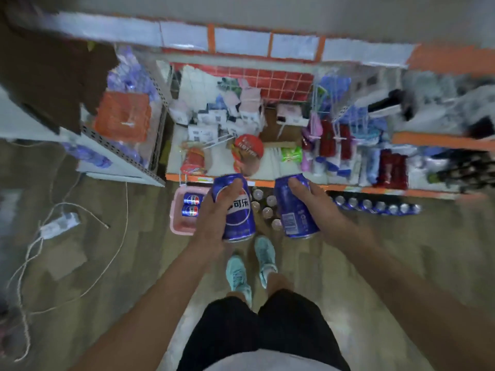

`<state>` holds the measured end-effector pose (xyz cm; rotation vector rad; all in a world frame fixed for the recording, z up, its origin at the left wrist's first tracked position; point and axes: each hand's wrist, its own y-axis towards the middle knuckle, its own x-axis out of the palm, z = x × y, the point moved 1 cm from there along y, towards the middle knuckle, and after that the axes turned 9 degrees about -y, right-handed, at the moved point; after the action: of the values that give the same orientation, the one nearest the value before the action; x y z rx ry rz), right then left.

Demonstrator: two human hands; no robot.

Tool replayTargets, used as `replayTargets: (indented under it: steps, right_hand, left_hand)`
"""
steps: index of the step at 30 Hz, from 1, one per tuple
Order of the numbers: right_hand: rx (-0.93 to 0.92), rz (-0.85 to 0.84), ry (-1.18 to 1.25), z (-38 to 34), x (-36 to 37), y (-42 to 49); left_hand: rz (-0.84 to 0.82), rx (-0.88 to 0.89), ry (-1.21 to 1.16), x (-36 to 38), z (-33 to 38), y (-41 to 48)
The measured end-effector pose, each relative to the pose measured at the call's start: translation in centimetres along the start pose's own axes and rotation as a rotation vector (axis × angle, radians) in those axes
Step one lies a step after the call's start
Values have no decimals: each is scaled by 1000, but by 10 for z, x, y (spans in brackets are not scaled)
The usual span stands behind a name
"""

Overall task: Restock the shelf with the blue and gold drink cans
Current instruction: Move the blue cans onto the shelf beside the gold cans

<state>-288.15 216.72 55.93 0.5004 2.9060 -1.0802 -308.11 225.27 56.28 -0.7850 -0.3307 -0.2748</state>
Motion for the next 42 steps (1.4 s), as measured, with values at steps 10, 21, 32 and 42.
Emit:
replayTargets:
  steps: [10,21,32,42]
  right_hand:
    - [-133,283,152,-23,-82,-107]
    - [-273,507,64,-11,-251,-189]
    - [-330,574,54,3,-397,-220]
    - [-311,595,30,-8,-449,-187]
  left_hand:
    - [-272,28,234,118,22,-67]
    - [-442,216,465,298,-27,-91]
    - [-444,277,473,433,-89,-107]
    - [-434,275,521,494,-92,-61]
